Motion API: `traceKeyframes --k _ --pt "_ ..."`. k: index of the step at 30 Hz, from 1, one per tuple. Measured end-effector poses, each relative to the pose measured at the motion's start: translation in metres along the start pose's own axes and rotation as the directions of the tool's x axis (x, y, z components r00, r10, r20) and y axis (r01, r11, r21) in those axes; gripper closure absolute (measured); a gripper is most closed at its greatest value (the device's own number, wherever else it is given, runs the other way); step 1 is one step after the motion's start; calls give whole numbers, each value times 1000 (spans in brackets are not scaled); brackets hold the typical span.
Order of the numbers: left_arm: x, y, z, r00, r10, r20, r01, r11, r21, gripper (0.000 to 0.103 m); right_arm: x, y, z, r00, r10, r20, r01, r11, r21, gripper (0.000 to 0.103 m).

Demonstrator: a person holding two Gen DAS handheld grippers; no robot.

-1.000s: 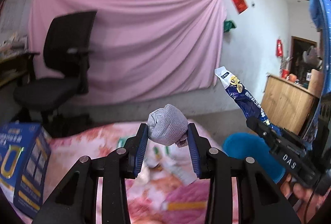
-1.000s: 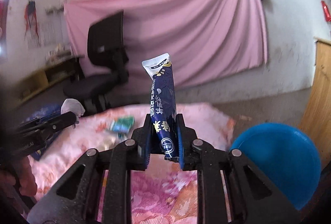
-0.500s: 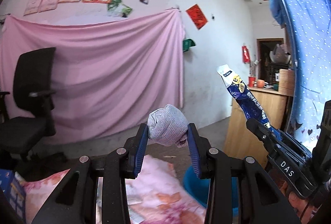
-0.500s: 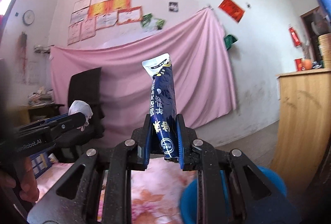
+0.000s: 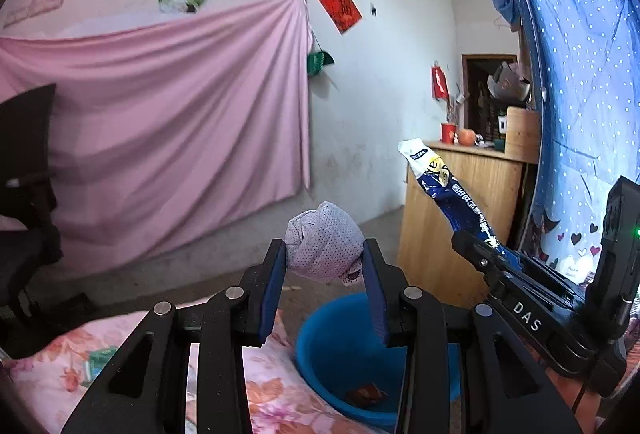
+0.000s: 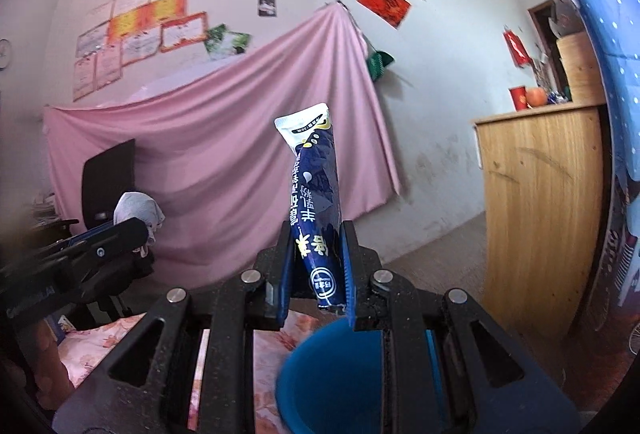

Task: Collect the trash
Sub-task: 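Carry both items over the blue basin and open both grippers to drop them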

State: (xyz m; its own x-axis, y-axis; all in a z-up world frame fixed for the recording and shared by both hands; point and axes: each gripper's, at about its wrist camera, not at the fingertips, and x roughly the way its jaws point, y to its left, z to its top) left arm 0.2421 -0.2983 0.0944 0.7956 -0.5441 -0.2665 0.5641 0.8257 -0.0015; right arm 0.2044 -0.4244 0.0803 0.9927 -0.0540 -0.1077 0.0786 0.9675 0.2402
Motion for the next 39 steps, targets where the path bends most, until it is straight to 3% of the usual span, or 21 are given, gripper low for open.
traceKeyframes --k 8,18,31,39 --pt "37 -8 -7 989 -31 -143 27 999 -30 70 13 -24 -13 990 -67 -121 72 997 36 52" --pt "77 1 -14 940 -80 -332 33 989 -147 70 35 -48 -28 954 -106 -279 130 989 71 52" --pt "100 10 -26 882 -130 -452 25 973 -230 67 52 -60 -46 912 -104 -398 148 986 82 50" --pt "97 22 -34 881 -104 -461 -16 969 -248 59 60 -67 -52 897 -102 -431 156 983 94 48"
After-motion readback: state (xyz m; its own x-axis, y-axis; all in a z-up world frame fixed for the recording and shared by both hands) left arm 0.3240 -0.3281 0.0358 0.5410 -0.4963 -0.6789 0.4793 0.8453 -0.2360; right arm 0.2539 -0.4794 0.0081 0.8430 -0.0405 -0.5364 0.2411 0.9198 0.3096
